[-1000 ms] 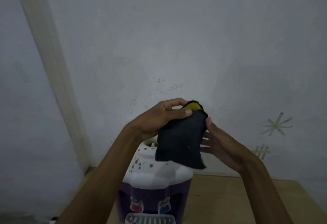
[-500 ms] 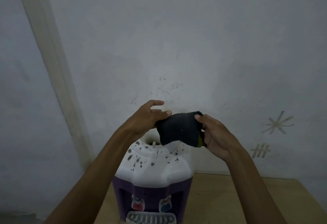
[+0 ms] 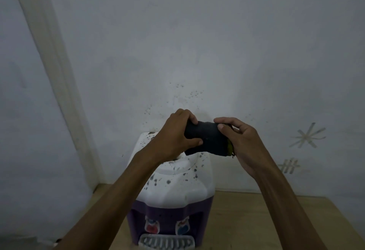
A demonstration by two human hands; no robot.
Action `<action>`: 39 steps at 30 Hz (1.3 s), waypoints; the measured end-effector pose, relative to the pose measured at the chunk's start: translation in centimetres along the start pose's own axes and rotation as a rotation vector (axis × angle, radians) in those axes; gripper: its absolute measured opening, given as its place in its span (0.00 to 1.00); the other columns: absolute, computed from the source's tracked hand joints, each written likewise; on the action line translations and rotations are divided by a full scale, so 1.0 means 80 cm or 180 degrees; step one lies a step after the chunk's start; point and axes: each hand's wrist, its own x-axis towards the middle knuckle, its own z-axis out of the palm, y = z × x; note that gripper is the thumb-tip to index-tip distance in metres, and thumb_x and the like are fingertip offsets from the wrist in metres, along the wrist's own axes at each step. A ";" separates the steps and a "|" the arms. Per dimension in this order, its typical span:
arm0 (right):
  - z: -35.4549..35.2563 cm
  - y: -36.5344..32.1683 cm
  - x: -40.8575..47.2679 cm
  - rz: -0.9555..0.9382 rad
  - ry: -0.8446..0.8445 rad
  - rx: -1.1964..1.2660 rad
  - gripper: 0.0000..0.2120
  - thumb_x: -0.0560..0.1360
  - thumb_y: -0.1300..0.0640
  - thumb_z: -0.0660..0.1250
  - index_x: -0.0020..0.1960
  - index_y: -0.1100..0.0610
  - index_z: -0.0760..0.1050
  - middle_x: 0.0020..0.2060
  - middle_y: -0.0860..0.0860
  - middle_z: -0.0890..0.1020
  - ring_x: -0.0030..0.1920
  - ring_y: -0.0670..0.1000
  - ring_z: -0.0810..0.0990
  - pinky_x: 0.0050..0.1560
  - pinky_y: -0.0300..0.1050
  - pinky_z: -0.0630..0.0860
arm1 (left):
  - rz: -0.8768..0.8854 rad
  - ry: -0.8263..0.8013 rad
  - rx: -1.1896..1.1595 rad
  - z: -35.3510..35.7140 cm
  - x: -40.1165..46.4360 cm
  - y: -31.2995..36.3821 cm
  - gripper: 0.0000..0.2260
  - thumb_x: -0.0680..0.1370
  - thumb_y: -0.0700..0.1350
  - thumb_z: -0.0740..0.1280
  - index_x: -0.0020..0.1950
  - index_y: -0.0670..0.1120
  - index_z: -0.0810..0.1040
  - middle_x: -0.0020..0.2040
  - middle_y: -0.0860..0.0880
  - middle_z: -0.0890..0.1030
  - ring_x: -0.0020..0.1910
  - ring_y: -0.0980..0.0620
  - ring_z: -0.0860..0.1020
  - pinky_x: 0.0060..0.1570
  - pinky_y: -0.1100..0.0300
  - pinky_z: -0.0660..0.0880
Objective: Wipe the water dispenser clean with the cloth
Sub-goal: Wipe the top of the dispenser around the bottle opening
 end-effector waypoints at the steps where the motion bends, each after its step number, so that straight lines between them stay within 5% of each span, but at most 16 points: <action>1: -0.003 0.003 -0.001 -0.0035 -0.0022 -0.0040 0.08 0.81 0.57 0.69 0.56 0.48 0.86 0.53 0.51 0.86 0.55 0.54 0.85 0.52 0.53 0.85 | -0.0003 -0.0066 0.0105 0.001 -0.001 0.000 0.19 0.74 0.45 0.78 0.59 0.49 0.73 0.59 0.51 0.74 0.57 0.52 0.72 0.55 0.60 0.75; 4: -0.010 0.010 -0.003 -0.0184 -0.0048 -0.0299 0.09 0.79 0.57 0.72 0.58 0.49 0.86 0.53 0.48 0.87 0.55 0.47 0.85 0.52 0.41 0.83 | -0.0018 -0.0210 0.0319 0.001 -0.002 0.002 0.15 0.76 0.43 0.75 0.59 0.47 0.75 0.58 0.50 0.75 0.54 0.53 0.73 0.49 0.65 0.73; 7: -0.012 0.013 -0.007 -0.0232 -0.0138 -0.0565 0.09 0.77 0.56 0.74 0.56 0.51 0.86 0.46 0.45 0.88 0.50 0.44 0.86 0.45 0.35 0.81 | -0.0044 -0.0157 0.0171 -0.004 -0.001 0.003 0.09 0.76 0.44 0.75 0.54 0.45 0.81 0.57 0.47 0.82 0.52 0.51 0.79 0.52 0.55 0.80; 13: -0.015 0.020 -0.013 -0.0335 -0.0449 -0.1371 0.06 0.76 0.51 0.75 0.52 0.51 0.82 0.43 0.52 0.83 0.40 0.48 0.84 0.39 0.42 0.80 | 0.0019 0.0169 0.0088 -0.022 0.006 -0.004 0.04 0.79 0.47 0.69 0.49 0.49 0.83 0.66 0.56 0.79 0.62 0.53 0.71 0.53 0.67 0.70; 17: -0.013 0.016 -0.010 -0.0275 -0.0713 -0.1487 0.03 0.83 0.54 0.66 0.53 0.48 0.78 0.55 0.46 0.76 0.53 0.40 0.78 0.47 0.28 0.74 | -0.0011 -0.0287 -0.0293 -0.025 0.008 0.001 0.04 0.81 0.46 0.67 0.49 0.49 0.81 0.48 0.51 0.83 0.47 0.53 0.79 0.44 0.59 0.76; 22: 0.005 0.014 -0.014 0.0067 -0.1129 -0.0858 0.20 0.78 0.39 0.69 0.54 0.56 0.74 0.37 0.47 0.78 0.36 0.45 0.77 0.36 0.40 0.73 | 0.0194 -0.0376 -0.0292 -0.028 0.008 0.010 0.04 0.83 0.48 0.67 0.54 0.50 0.81 0.48 0.53 0.83 0.49 0.53 0.81 0.52 0.50 0.82; 26: 0.003 0.017 -0.021 0.0148 -0.1279 -0.0187 0.11 0.81 0.49 0.68 0.57 0.56 0.76 0.41 0.53 0.83 0.38 0.55 0.79 0.37 0.50 0.75 | 0.0179 -0.0479 -0.0624 -0.040 0.003 0.001 0.06 0.81 0.46 0.71 0.57 0.51 0.81 0.52 0.55 0.84 0.54 0.54 0.82 0.57 0.50 0.81; 30: -0.004 0.024 -0.019 0.0380 -0.1416 0.0401 0.16 0.82 0.53 0.67 0.68 0.56 0.75 0.60 0.62 0.82 0.58 0.67 0.82 0.59 0.70 0.75 | -0.0049 -0.0656 -0.1191 -0.044 -0.008 -0.006 0.11 0.80 0.41 0.73 0.61 0.48 0.80 0.57 0.51 0.84 0.58 0.51 0.82 0.62 0.46 0.79; 32: -0.005 0.026 -0.017 0.0322 -0.1641 0.0152 0.17 0.82 0.55 0.68 0.69 0.52 0.75 0.61 0.59 0.82 0.61 0.64 0.82 0.61 0.66 0.76 | 0.0068 -0.0691 -0.1244 -0.047 -0.012 -0.008 0.09 0.80 0.37 0.71 0.59 0.46 0.80 0.56 0.49 0.84 0.59 0.48 0.82 0.63 0.43 0.79; 35: -0.003 0.020 -0.020 -0.0006 -0.1792 -0.0604 0.18 0.82 0.58 0.69 0.70 0.44 0.75 0.56 0.48 0.85 0.56 0.51 0.85 0.53 0.46 0.81 | 0.0118 -0.0688 -0.1315 -0.050 -0.016 -0.009 0.09 0.80 0.33 0.69 0.55 0.46 0.80 0.58 0.47 0.83 0.61 0.46 0.81 0.64 0.42 0.78; 39: 0.007 0.026 -0.017 -0.1089 -0.1033 -0.1366 0.23 0.82 0.65 0.66 0.70 0.43 0.76 0.53 0.41 0.85 0.52 0.42 0.82 0.48 0.33 0.77 | 0.0058 -0.0686 -0.1300 -0.047 -0.018 -0.011 0.10 0.82 0.33 0.65 0.56 0.48 0.78 0.59 0.49 0.81 0.61 0.48 0.80 0.58 0.45 0.82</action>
